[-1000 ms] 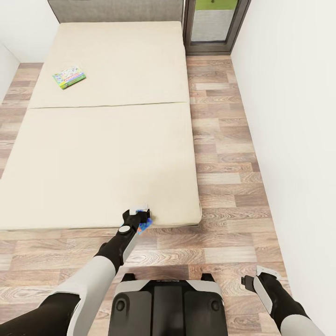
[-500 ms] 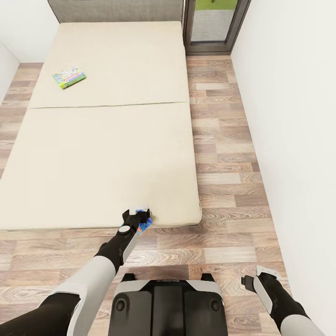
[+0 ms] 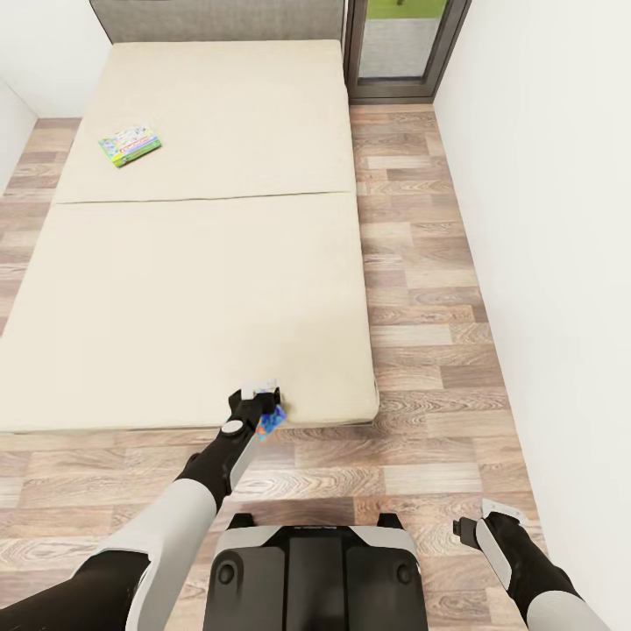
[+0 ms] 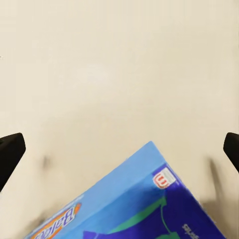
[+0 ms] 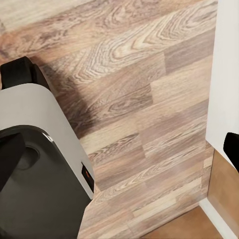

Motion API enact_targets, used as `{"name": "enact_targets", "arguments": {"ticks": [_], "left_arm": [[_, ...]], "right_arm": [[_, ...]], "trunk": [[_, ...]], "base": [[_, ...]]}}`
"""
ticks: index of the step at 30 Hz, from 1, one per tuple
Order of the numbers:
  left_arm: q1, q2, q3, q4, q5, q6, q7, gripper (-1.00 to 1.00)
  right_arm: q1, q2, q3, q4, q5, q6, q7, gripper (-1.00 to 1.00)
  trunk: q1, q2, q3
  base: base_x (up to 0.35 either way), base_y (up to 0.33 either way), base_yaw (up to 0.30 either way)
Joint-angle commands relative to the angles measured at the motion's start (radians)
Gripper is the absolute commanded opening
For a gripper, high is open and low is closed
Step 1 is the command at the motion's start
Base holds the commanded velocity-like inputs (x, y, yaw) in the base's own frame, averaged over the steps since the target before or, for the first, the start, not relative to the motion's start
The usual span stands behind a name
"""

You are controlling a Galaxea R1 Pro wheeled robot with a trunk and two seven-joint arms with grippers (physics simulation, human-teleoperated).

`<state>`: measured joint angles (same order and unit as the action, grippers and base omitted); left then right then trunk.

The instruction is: Put all the toys in the child's room - the three board games (two on the bed and one on the table), the two jigsaw puzzles on the table, and the tennis ball on the table - inside the toy box on the table in the child's room.

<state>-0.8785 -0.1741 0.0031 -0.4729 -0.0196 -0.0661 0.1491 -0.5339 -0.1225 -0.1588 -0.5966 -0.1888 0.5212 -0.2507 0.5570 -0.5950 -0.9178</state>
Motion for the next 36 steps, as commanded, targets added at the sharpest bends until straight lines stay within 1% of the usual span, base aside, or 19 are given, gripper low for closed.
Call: {"name": "enact_targets", "arguments": {"ticks": [1,11,36], "left_arm": [[0.0,0.0,0.0,0.001,-0.002,-0.003,0.004,1.0],[0.0,0.0,0.001,-0.037,-0.002,-0.002,0.006,1.0],[0.001,0.0,0.003,-0.054,-0.002,0.0,0.006,1.0]], "right_arm": [[0.0,0.0,0.001,-0.002,-0.011,0.003,-0.007,1.0],[0.0,0.0,0.001,-0.001,-0.011,0.003,-0.007,1.0],[0.0,0.0,0.001,0.0,-0.011,0.003,-0.007,1.0]], "trunk": [[0.0,-0.001,-0.001],[0.0,-0.001,-0.001],[0.0,-0.001,-0.001]], "base": [[0.0,0.0,0.0],[0.0,0.0,0.0],[0.0,0.0,0.0]]}}
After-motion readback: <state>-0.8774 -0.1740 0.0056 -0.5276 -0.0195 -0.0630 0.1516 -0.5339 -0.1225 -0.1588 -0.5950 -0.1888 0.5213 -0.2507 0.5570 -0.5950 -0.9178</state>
